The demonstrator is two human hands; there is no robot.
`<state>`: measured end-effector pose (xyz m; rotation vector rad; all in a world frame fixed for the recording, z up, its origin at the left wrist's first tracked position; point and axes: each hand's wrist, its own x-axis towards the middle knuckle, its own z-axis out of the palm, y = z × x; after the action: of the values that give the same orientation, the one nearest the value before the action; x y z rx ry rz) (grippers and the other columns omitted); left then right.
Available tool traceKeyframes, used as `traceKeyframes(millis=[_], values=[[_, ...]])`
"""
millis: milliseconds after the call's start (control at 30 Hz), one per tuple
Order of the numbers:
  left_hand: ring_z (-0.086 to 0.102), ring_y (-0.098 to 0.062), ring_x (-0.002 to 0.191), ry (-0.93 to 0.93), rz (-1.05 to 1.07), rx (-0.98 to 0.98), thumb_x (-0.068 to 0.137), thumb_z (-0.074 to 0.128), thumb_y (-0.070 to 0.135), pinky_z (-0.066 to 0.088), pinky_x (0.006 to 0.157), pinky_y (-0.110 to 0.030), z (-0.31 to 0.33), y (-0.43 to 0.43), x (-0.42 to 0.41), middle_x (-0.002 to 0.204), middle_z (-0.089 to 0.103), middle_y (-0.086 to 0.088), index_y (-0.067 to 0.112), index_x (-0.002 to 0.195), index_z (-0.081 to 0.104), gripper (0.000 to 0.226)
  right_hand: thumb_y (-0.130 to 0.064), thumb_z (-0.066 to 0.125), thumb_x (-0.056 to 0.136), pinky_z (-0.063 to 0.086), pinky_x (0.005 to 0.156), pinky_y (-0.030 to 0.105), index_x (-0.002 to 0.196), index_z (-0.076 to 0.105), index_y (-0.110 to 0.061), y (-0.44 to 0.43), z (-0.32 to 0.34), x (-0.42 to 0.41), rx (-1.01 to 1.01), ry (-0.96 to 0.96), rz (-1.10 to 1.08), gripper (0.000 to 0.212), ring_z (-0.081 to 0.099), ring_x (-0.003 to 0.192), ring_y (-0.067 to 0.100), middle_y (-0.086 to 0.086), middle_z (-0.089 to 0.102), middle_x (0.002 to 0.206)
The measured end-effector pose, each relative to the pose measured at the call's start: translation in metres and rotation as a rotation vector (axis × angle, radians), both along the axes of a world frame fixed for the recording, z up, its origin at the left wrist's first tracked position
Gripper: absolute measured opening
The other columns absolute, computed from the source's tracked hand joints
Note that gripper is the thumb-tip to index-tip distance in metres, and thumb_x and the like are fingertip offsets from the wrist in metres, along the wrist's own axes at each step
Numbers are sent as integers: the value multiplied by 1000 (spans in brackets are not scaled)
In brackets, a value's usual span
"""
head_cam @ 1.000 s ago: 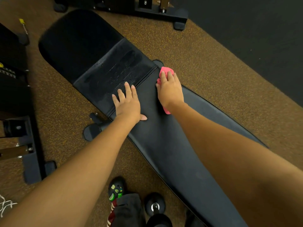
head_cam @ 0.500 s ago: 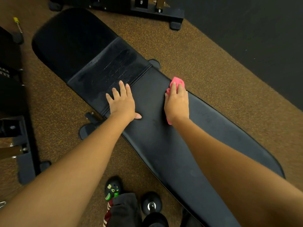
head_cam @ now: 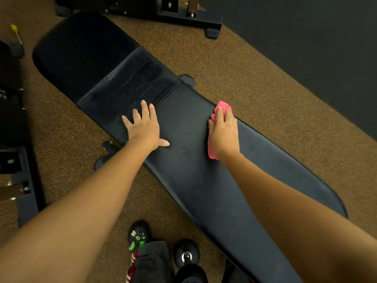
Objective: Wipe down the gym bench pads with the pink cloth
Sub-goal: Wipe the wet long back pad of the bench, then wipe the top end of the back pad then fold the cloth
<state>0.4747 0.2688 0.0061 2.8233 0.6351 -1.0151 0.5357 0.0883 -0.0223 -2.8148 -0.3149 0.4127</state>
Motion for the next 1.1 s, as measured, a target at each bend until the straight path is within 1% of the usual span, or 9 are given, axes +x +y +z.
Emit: traceKeyframes(millis=[267,467,533,600,700,767,867,967,1100], values=[[0,-30,145,-159,77,-193,80,56,61,0,114,-56,2,17,-14,158,-8,-7,16,150,-5,104,-25,33,101,32,101,39,136,39,-6,-8,6,22,184,26,-327,40,38,123,33,19,43,136],[32,-24,135,-563,450,-373,93,53,33,28,109,-34,18,35,-49,147,32,-10,11,141,38,54,-26,37,101,31,97,22,136,43,-7,10,33,-1,521,63,-531,40,47,123,25,13,52,131],[48,-21,122,-581,512,-430,93,54,28,38,100,-30,25,40,-56,137,44,-9,11,132,49,43,-31,41,99,35,92,20,135,45,-11,31,47,-12,655,169,-599,41,51,119,20,9,54,131],[56,-15,108,-580,599,-576,92,55,28,41,92,-25,37,42,-59,130,54,-6,13,128,54,39,-35,46,97,41,87,23,121,50,-14,59,57,-26,795,315,-638,33,56,106,17,9,57,126],[52,-8,108,-577,732,-847,92,54,36,40,96,-24,59,44,-64,126,56,1,19,131,51,43,-37,49,96,51,92,44,95,49,-19,102,74,-54,1008,503,-668,18,61,103,23,10,61,114],[53,-10,114,-552,818,-1058,93,50,39,43,101,-30,74,45,-71,128,55,2,23,134,47,44,-37,45,98,51,93,47,100,52,-13,125,85,-73,1110,649,-678,25,62,103,26,10,62,106],[59,-10,107,-502,965,-1344,96,42,40,54,85,-23,94,56,-85,121,61,1,24,133,49,41,-43,34,99,49,94,42,112,60,-8,150,99,-99,1319,861,-700,46,62,102,23,10,64,107],[61,-13,109,-424,1054,-1467,92,45,47,53,83,-26,102,71,-99,121,63,-2,24,132,50,46,-52,33,96,48,97,42,111,63,-13,168,102,-122,1264,867,-697,51,63,107,25,13,66,114],[61,-15,107,-340,1092,-1507,91,53,38,52,85,-32,110,86,-111,120,63,-2,30,132,47,42,-63,34,82,42,99,54,100,61,-25,187,105,-140,963,643,-571,50,53,112,32,13,58,115]])
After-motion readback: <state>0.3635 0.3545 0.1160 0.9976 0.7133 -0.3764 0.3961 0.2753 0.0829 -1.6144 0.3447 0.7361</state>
